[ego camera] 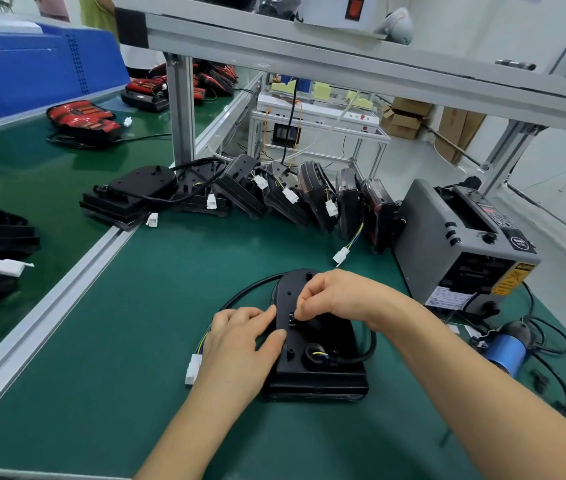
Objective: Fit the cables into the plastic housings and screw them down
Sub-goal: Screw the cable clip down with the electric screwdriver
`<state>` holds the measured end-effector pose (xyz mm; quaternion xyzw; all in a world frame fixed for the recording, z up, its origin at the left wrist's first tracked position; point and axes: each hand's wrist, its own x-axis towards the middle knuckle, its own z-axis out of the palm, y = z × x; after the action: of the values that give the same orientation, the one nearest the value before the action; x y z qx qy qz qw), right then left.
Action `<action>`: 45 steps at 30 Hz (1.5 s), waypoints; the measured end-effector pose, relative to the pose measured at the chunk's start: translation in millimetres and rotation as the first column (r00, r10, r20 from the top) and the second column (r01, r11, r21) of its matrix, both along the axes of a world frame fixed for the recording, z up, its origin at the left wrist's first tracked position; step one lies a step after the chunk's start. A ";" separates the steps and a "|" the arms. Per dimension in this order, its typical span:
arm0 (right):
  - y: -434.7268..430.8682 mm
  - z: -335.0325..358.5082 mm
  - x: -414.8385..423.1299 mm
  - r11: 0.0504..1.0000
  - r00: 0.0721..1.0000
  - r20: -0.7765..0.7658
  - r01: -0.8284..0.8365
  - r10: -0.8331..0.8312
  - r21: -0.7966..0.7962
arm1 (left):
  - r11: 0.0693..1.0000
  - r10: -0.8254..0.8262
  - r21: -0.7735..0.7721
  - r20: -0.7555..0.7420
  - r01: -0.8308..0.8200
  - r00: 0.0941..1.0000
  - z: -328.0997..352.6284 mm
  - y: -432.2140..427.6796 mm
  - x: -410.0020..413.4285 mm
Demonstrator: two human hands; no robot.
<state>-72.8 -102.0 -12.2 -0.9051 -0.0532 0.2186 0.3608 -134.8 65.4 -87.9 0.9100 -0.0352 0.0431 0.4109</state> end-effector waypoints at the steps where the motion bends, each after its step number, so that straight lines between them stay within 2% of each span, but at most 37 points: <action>1: 0.4 -0.2 -0.4 1.000 1.000 0.007 0.001 -0.001 -0.007 | 1.000 -0.001 0.008 -0.002 0.001 1.000 0.2 0.0 0.2; 11: -0.1 2.4 -1.8 1.000 1.000 -0.004 0.007 -0.007 -0.005 | 1.000 -0.002 0.023 -0.014 0.002 1.000 2.1 0.1 0.9; 24: 7.5 -6.4 -6.0 0.996 0.994 0.112 0.008 0.003 -0.091 | 0.999 0.004 0.043 -0.024 -0.003 1.000 4.0 -0.1 -0.5; 37: 11.3 -7.0 -8.6 0.992 0.988 0.154 0.029 -0.010 -0.125 | 0.997 0.020 0.081 -0.024 -0.018 1.000 6.2 -0.7 -2.5; 42: 10.5 -8.8 -7.9 0.991 0.988 0.151 0.025 -0.005 -0.129 | 0.994 0.027 0.102 0.010 -0.027 1.000 7.4 -1.5 -3.9; 45: 10.2 -9.1 -7.3 0.991 0.989 0.147 0.022 -0.002 -0.133 | 0.981 0.056 0.177 0.115 -0.076 0.992 8.4 -3.6 -8.6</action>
<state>-80.1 -91.8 -21.3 -0.9412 -0.0594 0.1525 0.2957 -143.4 61.8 -79.5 0.9405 -0.0313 0.1031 0.3222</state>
